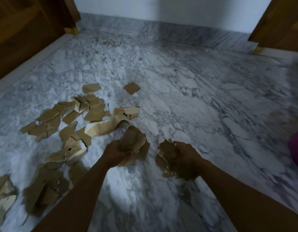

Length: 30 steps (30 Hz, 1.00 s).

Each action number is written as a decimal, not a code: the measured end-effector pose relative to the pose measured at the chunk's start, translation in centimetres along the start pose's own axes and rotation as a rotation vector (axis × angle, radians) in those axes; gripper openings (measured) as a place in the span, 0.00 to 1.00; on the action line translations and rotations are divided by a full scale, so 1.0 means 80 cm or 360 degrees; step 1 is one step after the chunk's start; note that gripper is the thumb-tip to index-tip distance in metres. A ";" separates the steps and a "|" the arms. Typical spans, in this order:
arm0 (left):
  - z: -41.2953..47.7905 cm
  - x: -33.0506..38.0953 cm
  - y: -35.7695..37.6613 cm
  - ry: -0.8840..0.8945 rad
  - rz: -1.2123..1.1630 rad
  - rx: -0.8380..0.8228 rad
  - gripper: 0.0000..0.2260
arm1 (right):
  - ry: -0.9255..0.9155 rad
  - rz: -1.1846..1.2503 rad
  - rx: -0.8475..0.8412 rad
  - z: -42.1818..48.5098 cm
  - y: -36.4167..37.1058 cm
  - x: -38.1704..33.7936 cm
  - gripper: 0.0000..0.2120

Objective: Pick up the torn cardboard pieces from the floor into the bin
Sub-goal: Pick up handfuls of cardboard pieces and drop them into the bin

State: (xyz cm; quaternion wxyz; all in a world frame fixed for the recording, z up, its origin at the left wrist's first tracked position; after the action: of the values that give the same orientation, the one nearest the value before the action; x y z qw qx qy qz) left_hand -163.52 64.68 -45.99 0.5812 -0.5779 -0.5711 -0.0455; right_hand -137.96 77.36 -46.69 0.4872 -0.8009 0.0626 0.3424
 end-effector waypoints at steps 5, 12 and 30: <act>0.001 0.002 -0.008 -0.0103 -0.0224 0.0006 0.30 | 0.0225 0.0484 0.0117 -0.002 -0.033 0.013 0.27; -0.029 0.127 0.048 -0.0121 -0.0598 -0.0257 0.21 | 0.0470 0.1250 0.0350 -0.015 -0.125 0.008 0.19; -0.235 0.735 0.288 0.0676 -0.0773 -0.0916 0.08 | 0.0542 0.1441 0.2290 -0.235 -0.660 0.167 0.22</act>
State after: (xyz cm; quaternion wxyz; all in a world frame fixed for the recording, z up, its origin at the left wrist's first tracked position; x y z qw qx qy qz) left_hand -115.39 94.31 -12.12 0.4735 -0.5429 -0.5224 -0.4563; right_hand -95.78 92.28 -10.43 0.6764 -0.2364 0.6490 0.2559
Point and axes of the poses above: each hand's wrist, its own z-axis towards the middle knuckle, its own y-axis out of the palm, x = y × z, the point moved 10 cm from there along z, towards the middle knuckle, and after that the axes turned 13 degrees about x, right-handed, at the moved point
